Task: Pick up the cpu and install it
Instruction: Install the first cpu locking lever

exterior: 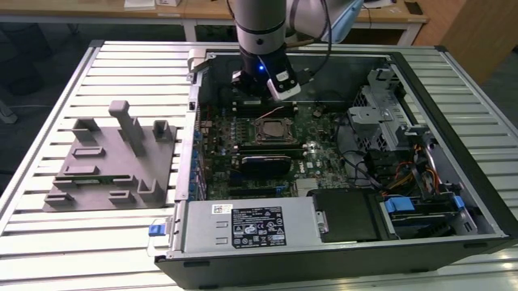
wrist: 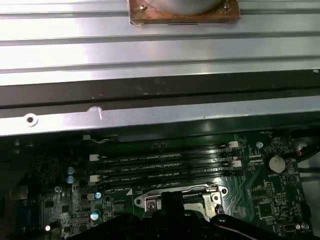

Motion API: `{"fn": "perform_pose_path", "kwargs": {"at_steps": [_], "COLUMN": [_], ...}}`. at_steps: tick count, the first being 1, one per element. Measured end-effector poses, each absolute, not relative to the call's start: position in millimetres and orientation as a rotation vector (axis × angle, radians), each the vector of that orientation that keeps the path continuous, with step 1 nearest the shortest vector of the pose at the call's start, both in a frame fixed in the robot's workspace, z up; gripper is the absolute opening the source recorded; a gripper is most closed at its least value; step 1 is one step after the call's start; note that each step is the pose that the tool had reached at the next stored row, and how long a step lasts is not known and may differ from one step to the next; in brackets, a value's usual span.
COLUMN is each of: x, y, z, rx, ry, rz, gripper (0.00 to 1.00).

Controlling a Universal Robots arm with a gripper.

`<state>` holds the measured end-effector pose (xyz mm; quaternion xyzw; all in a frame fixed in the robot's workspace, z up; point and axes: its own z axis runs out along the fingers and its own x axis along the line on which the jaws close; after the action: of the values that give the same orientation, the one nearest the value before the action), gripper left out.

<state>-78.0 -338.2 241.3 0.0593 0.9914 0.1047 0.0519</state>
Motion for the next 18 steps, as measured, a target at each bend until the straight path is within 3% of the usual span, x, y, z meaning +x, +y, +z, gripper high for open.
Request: {"fn": "perform_pose_path", "kwargs": {"at_steps": [18], "x": [-69], "y": [-338], "z": [224], "rx": [0.368], "ry": [2.973], "rz": [0.306], "gripper": [0.11]}}
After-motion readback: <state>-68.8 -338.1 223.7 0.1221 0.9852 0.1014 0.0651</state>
